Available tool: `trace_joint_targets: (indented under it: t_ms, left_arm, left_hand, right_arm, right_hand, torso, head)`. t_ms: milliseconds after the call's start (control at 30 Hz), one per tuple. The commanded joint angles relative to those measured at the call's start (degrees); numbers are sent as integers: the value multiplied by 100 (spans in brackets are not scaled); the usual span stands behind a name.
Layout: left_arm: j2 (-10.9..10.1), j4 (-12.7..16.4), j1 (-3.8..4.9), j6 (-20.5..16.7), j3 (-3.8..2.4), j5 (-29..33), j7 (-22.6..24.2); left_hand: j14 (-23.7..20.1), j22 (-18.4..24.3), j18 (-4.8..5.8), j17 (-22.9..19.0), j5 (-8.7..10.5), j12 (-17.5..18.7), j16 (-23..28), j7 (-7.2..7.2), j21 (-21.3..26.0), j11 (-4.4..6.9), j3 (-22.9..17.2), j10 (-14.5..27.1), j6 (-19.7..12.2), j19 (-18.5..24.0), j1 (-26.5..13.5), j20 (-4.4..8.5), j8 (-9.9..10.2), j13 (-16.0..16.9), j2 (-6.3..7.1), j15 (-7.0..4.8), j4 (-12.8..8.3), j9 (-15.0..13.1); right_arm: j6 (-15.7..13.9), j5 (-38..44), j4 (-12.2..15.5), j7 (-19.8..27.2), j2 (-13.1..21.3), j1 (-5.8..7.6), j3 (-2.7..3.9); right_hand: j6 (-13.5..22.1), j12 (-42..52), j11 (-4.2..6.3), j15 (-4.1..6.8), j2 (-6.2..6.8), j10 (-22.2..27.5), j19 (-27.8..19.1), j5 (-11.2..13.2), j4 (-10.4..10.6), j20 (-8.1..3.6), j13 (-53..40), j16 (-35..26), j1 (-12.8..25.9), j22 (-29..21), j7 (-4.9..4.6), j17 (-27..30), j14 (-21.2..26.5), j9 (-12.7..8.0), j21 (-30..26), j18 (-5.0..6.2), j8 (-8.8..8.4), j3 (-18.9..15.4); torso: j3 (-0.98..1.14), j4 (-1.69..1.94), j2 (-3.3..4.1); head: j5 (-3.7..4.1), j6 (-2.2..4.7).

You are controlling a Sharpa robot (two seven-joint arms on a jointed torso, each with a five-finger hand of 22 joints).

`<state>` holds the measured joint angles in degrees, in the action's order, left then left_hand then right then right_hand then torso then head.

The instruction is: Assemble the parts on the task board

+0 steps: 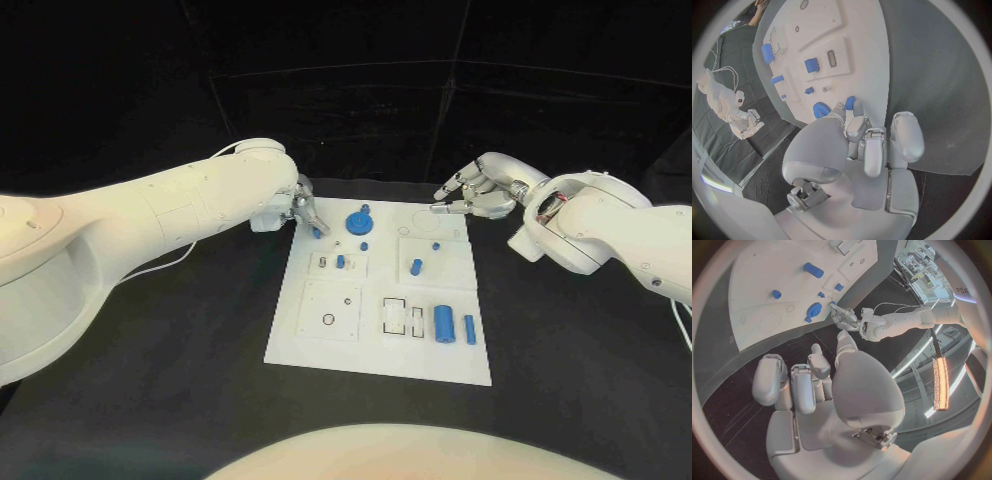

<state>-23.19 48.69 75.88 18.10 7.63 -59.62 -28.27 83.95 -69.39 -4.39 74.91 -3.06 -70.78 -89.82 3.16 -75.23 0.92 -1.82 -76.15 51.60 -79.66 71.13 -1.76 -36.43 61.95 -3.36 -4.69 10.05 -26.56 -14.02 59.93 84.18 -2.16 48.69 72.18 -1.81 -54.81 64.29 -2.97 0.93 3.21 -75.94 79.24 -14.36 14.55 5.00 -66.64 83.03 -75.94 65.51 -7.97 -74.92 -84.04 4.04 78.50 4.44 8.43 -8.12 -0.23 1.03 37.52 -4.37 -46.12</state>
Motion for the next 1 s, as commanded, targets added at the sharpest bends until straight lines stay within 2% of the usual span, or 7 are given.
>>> trace_joint_targets:
  t_ms: [33, 167, 200, 300, 533, 700, 1000]
  left_arm:
    - [-6, 4, 7, 67, -2, 1, 55]
    - [-18, 27, 6, 12, -2, 19, 92]
    - [-25, 39, 6, -14, -2, 31, 105]
    - [-55, 84, 6, -97, -3, 71, 148]
    - [-243, 360, 9, -375, -9, 271, 211]
    - [-484, 759, 28, -616, -19, 329, 198]
    - [-847, 1415, 28, -1147, -18, 349, 144]
  left_hand:
    - [605, -9, -39, 1509, 29, -6, -18, -32, 21, 32, -90, 15, 37, 7, 191, -25, 36, -7, -52, 27, -126, 21]
    - [605, -17, -39, 1509, 26, 2, -18, -69, 20, 71, -339, 18, 20, 5, 531, -7, 75, -10, -199, 2, -364, 55]
    - [605, -20, -39, 1509, 24, 9, -18, -78, 20, 77, -469, 23, 6, 4, 683, 3, 95, -12, -240, -9, -485, 72]
    - [605, -26, -37, 1509, 27, 16, -18, -74, 19, 78, -623, 23, 1, 2, 803, 12, 113, -12, -272, -13, -604, 90]
    - [605, -29, -34, 1509, 32, 25, -18, -53, 27, 58, -950, 0, 30, 3, 748, 12, 100, -17, -214, 3, -737, 108]
    - [605, -29, -35, 1509, 32, 30, -18, -50, 32, 55, -1071, -7, 38, 4, 678, 9, 85, -25, -192, 5, -757, 107]
    - [605, -69, -29, 1509, 33, 5, -18, -66, 14, 65, -1409, -51, 64, -19, 439, 11, 5, -5, -40, 0, -822, 84]
  right_arm:
    - [40, -13, 2, 48, -9, 11, 3]
    - [43, -13, -1, 51, -17, 11, 3]
    - [44, -13, -2, 52, -19, 11, 3]
    - [45, -13, -4, 55, -21, 11, 3]
    - [47, -19, -6, 61, -17, 11, 3]
    - [47, -30, -12, 63, -7, 11, 3]
    - [58, -39, -16, 63, 3, 11, 2]
  right_hand:
    - [39, 40, -12, 36, -2, 9, 1, -41, 31, -21, -12, -25, -50, 9, -9, -320, -346, -4, -30, 34, 29, -17]
    - [39, 40, -12, 36, -2, 9, 1, -41, 31, -21, -12, -25, -50, 9, -9, -320, -346, -4, -30, 34, 29, -17]
    - [39, 40, -12, 36, -2, 9, 1, -41, 31, -21, -12, -25, -50, 9, -9, -320, -346, -4, -30, 34, 29, -17]
    - [39, 40, -12, 36, -2, 9, 1, -41, 31, -21, -12, -25, -50, 9, -9, -320, -346, -4, -30, 34, 29, -17]
    - [39, 40, -12, 36, -2, 9, 1, -41, 31, -21, -12, -25, -50, 9, -9, -320, -346, -4, -30, 34, 29, -17]
    - [39, 40, -12, 36, -2, 9, 1, -41, 31, -21, -12, -25, -50, 9, -9, -320, -346, -4, -30, 34, 29, -17]
    - [39, 40, -12, 36, -2, 9, 1, -41, 31, -21, -12, -25, -50, 9, -9, -320, -346, -4, -30, 34, 29, -17]
  torso:
    - [-2, 2, 0]
    - [0, 4, 2]
    - [0, 5, 3]
    - [-1, 6, -3]
    - [3, 19, -17]
    - [2, 29, -29]
    - [3, 57, -51]
  head:
    - [3, -6]
    - [1, -8]
    - [2, -8]
    - [6, -7]
    - [13, -11]
    - [9, -7]
    - [9, -18]
